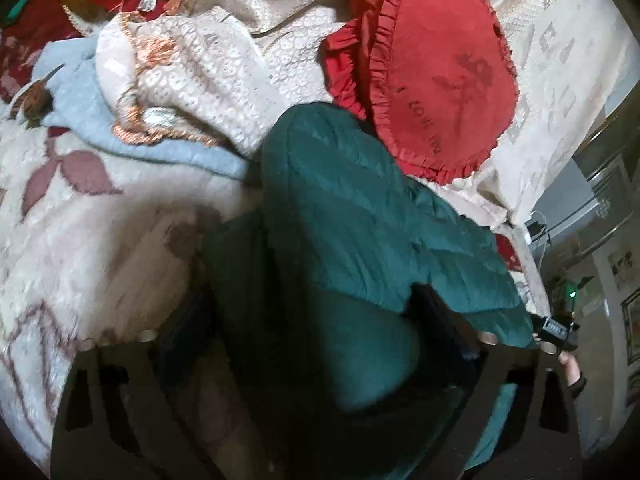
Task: Fold large clothes
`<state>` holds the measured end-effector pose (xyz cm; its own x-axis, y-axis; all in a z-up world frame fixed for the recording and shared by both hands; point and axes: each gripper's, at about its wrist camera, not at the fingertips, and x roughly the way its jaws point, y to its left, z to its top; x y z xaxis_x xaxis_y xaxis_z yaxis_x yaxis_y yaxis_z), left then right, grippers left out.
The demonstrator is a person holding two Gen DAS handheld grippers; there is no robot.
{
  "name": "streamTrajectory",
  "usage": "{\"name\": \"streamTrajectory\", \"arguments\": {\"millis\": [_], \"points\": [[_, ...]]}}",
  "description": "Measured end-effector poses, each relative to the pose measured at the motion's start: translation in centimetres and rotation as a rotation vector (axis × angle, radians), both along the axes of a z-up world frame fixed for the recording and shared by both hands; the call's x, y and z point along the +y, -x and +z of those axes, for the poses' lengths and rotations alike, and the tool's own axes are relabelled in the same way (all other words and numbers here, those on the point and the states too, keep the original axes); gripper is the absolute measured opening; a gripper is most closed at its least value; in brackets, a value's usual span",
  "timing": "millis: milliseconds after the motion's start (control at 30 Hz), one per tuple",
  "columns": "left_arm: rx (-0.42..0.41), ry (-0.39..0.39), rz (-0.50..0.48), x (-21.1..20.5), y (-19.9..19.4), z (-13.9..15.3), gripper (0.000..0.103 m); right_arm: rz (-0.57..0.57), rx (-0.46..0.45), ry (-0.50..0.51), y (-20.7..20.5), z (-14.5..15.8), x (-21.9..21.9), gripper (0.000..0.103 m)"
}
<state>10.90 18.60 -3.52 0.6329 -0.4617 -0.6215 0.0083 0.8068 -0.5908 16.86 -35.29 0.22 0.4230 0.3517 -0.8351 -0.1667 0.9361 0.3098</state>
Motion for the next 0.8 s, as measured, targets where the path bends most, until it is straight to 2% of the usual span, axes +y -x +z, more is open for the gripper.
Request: {"name": "streamTrajectory", "arguments": {"millis": [33,67,100,167,300,400,567,800], "points": [[-0.013,-0.002,-0.009,-0.2,0.0,0.2,0.077,0.003,-0.003,-0.007,0.1,-0.1,-0.1,0.102],[-0.03,0.0,-0.03,-0.4,0.2,0.4,0.06,0.006,-0.005,-0.013,0.1,-0.1,-0.1,0.102],[-0.039,-0.003,-0.039,-0.6,0.2,0.5,0.053,0.011,-0.005,-0.023,0.1,-0.2,-0.3,0.102],[-0.059,-0.039,-0.045,-1.2,0.5,0.9,0.048,0.019,0.007,-0.054,0.1,-0.6,-0.7,0.102],[-0.069,-0.089,-0.022,-1.8,0.8,1.0,0.048,0.013,0.043,-0.163,-0.1,-1.5,-2.0,0.103],[-0.073,-0.134,-0.007,-2.2,0.8,1.0,0.051,0.018,0.012,-0.161,0.3,-1.1,-2.3,0.103],[-0.046,-0.121,0.025,-2.0,0.5,0.6,0.058,0.034,-0.019,-0.173,0.3,-1.2,-3.0,0.103],[-0.018,-0.113,0.056,-1.8,0.5,0.3,0.069,0.099,-0.068,-0.317,-1.4,-2.4,-3.5,0.103]]}}
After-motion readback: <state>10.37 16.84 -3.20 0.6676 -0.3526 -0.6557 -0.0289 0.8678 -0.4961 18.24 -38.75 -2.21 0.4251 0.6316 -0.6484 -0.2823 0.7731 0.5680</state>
